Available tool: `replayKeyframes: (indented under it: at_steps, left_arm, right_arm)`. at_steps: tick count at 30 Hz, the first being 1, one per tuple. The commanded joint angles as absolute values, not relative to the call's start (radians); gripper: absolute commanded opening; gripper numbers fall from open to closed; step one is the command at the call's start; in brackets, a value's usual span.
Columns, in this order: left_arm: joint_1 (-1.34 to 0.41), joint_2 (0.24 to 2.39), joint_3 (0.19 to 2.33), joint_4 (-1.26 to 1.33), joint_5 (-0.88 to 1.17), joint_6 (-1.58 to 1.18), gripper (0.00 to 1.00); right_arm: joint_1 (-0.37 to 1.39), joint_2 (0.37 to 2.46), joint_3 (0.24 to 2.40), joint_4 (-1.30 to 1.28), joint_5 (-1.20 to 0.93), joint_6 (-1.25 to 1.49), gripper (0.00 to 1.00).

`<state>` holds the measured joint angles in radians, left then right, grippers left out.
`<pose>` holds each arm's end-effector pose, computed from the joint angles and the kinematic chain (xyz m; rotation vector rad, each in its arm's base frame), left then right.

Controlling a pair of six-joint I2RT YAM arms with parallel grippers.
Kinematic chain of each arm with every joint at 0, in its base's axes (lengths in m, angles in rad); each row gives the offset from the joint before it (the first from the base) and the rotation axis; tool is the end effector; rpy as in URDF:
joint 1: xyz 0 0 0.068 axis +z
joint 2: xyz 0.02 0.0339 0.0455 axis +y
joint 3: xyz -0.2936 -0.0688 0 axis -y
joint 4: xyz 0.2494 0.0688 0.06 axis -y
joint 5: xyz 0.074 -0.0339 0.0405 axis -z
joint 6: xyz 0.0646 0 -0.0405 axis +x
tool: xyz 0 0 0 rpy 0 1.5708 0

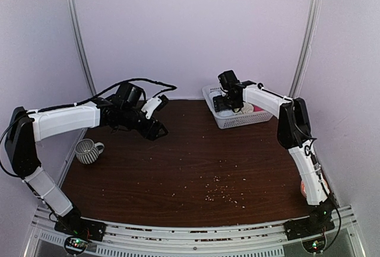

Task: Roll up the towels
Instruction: Place the towel in the storage box, then reset both arms

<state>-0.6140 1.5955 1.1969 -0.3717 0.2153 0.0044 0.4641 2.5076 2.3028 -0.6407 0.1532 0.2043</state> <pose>0.3017 -0.2295 0.2700 0.8291 2.2372 -0.5483 0.5449 0.2617 0.1923 -0.2422 2.3947 0.1250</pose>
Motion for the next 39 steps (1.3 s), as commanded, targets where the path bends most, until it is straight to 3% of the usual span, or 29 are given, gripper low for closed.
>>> replayKeyframes:
  at_steps: [1,17,23,27,28,29,34,36,39]
  left_arm:
    - [-0.605,1.597,1.217,-0.357,0.233,0.011,0.64]
    - [-0.593,1.58,1.207,-0.34,0.249,0.017,0.64]
    - [-0.539,1.567,1.184,-0.29,0.214,-0.016,0.65]
    - [-0.518,1.563,1.165,-0.271,0.125,-0.028,0.65]
    - [-0.517,1.555,1.153,-0.255,0.083,-0.045,0.91]
    - [-0.515,1.539,1.13,-0.23,0.05,-0.06,0.97]
    - [-0.508,1.492,1.071,-0.143,0.006,-0.127,0.98]
    - [-0.506,1.515,1.088,-0.178,-0.146,-0.203,0.98]
    - [-0.505,1.541,1.059,-0.137,-0.179,-0.254,0.98]
  right_arm:
    - [0.468,2.38,2.278,-0.648,0.124,0.195,1.0]
    - [0.442,2.182,2.161,-0.622,0.106,0.062,1.0]
    - [0.362,1.961,1.898,-0.528,-0.102,0.043,1.0]
    - [0.291,1.757,1.594,-0.378,-0.222,0.03,1.0]
    - [0.272,1.698,1.494,-0.306,-0.212,0.045,1.0]
    - [0.253,1.636,1.407,-0.233,-0.204,0.066,1.0]
    - [0.213,1.408,1.082,-0.074,-0.182,0.087,1.0]
    - [0.213,1.364,1.009,-0.062,-0.177,0.116,1.0]
    - [0.208,1.337,0.922,-0.032,-0.184,0.154,1.0]
